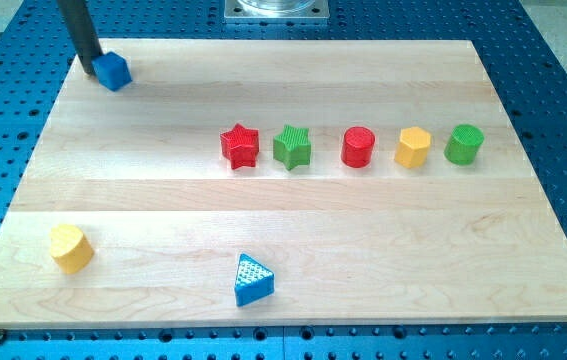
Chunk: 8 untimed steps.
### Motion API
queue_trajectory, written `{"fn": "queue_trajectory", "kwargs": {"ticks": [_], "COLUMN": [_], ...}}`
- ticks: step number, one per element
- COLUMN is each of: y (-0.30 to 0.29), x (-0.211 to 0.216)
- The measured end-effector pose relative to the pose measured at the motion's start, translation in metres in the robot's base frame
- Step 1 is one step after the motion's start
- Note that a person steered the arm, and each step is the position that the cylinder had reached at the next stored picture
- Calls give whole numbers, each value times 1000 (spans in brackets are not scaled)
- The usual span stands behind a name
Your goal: Place the cube to the left of red star
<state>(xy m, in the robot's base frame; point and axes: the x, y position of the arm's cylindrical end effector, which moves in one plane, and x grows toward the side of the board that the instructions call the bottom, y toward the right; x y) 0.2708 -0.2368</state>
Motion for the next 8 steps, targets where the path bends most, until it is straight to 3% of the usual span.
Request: {"fn": "queue_trajectory", "kwargs": {"ticks": [1,2,3,4,6,8], "y": [62,70,70,72,90,100], "x": [4,7,64,76,50,103]}}
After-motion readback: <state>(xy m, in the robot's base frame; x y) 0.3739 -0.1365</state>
